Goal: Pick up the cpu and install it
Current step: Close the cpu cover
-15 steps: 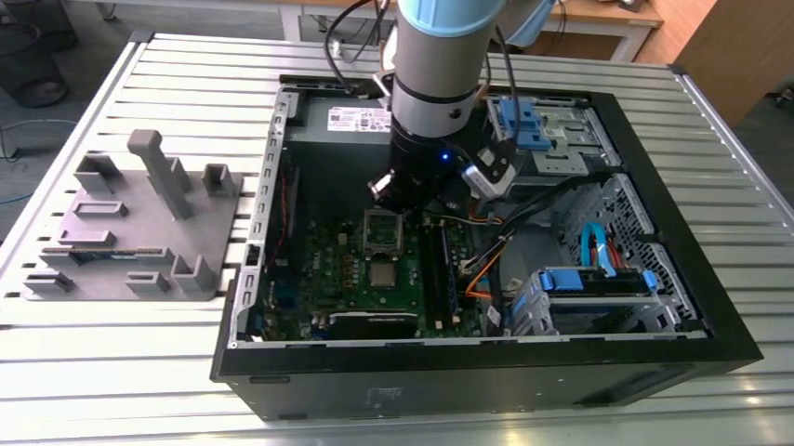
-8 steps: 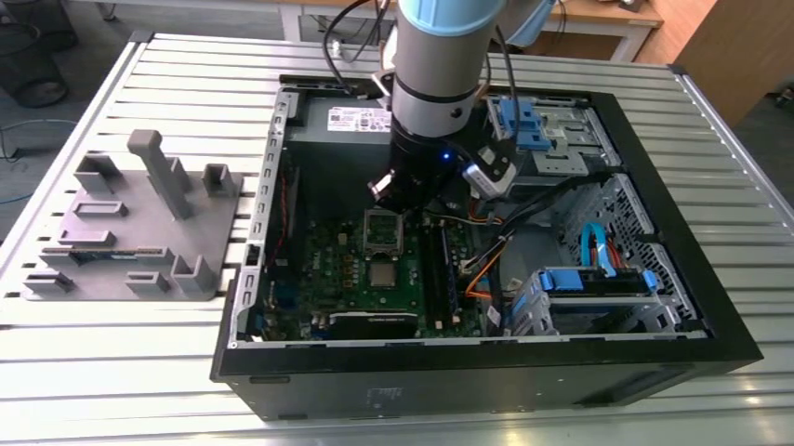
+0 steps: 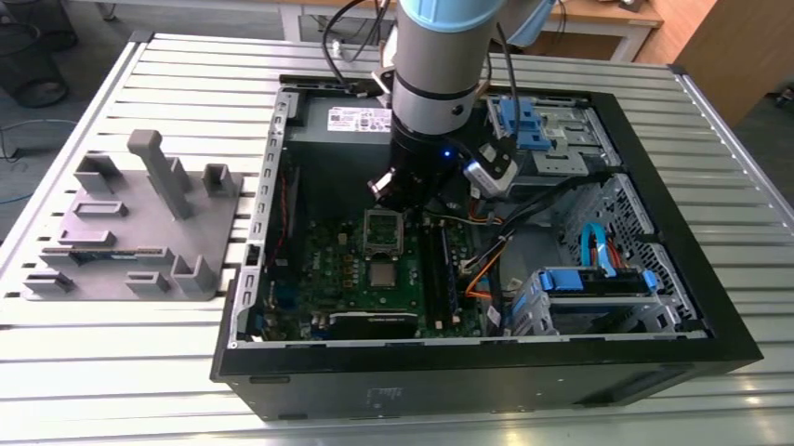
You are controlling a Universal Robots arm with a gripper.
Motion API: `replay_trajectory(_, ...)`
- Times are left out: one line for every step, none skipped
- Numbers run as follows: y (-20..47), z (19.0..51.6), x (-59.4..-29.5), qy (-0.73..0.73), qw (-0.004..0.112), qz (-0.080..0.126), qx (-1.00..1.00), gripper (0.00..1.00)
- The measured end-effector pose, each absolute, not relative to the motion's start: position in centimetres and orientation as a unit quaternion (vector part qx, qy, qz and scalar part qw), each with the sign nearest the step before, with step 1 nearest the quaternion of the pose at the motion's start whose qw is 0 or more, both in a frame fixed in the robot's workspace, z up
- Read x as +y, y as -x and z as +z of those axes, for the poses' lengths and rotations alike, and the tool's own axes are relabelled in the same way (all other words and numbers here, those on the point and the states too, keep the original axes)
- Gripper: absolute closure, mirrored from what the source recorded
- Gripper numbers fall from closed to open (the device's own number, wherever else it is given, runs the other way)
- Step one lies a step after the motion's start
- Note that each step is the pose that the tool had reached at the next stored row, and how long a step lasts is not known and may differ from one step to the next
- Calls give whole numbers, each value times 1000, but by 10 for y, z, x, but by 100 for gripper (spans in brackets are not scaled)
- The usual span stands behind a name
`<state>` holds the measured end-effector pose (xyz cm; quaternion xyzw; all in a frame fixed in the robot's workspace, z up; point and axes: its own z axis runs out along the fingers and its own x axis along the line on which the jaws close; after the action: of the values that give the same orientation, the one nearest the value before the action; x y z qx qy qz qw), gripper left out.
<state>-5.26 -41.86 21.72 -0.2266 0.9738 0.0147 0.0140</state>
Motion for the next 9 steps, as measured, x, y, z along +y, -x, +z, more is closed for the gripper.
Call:
replay_trajectory(53, 217, -419, 227, 14, 15, 974, 89)
replay_trajectory(53, 217, -419, 227, 14, 15, 974, 89)
replay_trajectory(53, 217, -419, 228, 14, 15, 973, 89)
replay_trajectory(53, 217, -419, 231, 14, 15, 973, 89)
replay_trajectory(53, 217, -419, 235, 14, 15, 972, 89)
replay_trajectory(53, 218, -419, 239, 14, 15, 971, 89)
replay_trajectory(53, 218, -419, 243, 14, 15, 970, 89)
replay_trajectory(53, 218, -419, 248, 14, 15, 969, 89)
replay_trajectory(53, 218, -419, 252, 14, 15, 968, 89)
